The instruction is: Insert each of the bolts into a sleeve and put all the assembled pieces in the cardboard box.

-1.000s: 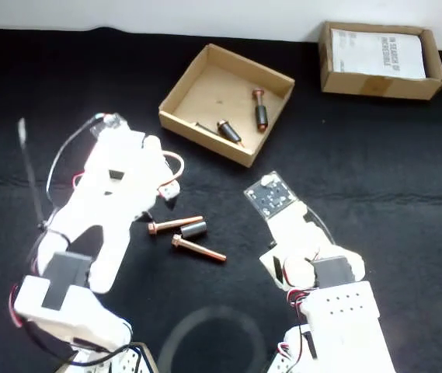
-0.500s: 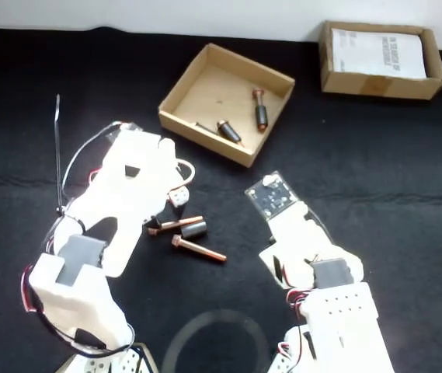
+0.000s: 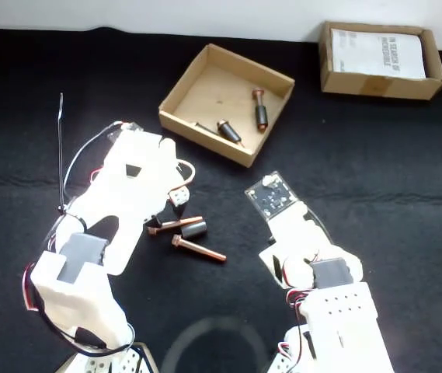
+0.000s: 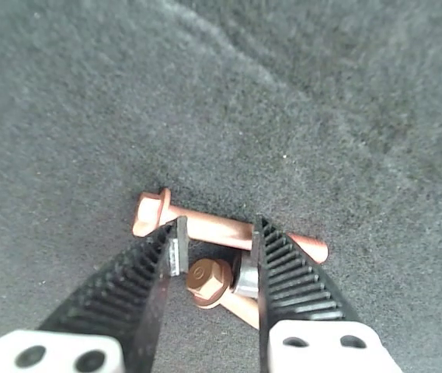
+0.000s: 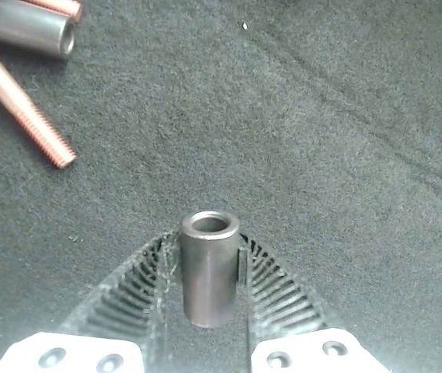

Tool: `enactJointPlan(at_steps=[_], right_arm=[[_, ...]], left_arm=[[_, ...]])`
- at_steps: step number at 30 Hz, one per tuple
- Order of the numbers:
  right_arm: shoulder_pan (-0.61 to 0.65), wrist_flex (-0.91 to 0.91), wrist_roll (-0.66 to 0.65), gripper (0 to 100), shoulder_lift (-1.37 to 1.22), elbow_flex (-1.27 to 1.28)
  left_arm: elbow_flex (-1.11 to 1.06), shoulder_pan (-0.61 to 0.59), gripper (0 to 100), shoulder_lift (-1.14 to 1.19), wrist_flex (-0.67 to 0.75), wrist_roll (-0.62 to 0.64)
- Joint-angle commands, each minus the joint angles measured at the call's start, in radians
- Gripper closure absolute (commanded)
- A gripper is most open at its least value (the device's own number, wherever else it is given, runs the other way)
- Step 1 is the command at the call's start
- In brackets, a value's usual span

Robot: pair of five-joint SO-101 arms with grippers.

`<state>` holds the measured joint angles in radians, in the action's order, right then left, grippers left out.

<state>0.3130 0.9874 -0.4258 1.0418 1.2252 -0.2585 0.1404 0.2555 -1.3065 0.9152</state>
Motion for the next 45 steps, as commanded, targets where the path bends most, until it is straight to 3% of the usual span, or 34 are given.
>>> enactJointPlan(at_steps=[1,9,19,38,45], right_arm=[[-0.004,-0.015,-0.011,99.1,0.024,-0.002],[-0.007,-0.015,-0.011,99.1,0.022,-0.002],[-0.008,-0.042,-0.011,99.1,0.022,-0.002],[-0.008,-0.038,-0.005,99.1,0.022,-0.001],[-0.008,-0.036,-0.005,99.1,0.022,-0.001]], left_arm=[[0.013,-0.001,85,-0.002,-0.008,0.006],[-0.001,-0.001,85,-0.013,-0.011,0.009],[0.209,-0.001,85,-0.002,-0.218,0.048],[0.154,-0.022,85,0.002,-0.226,0.057],[0.200,-0.022,85,0.170,-0.216,0.083]])
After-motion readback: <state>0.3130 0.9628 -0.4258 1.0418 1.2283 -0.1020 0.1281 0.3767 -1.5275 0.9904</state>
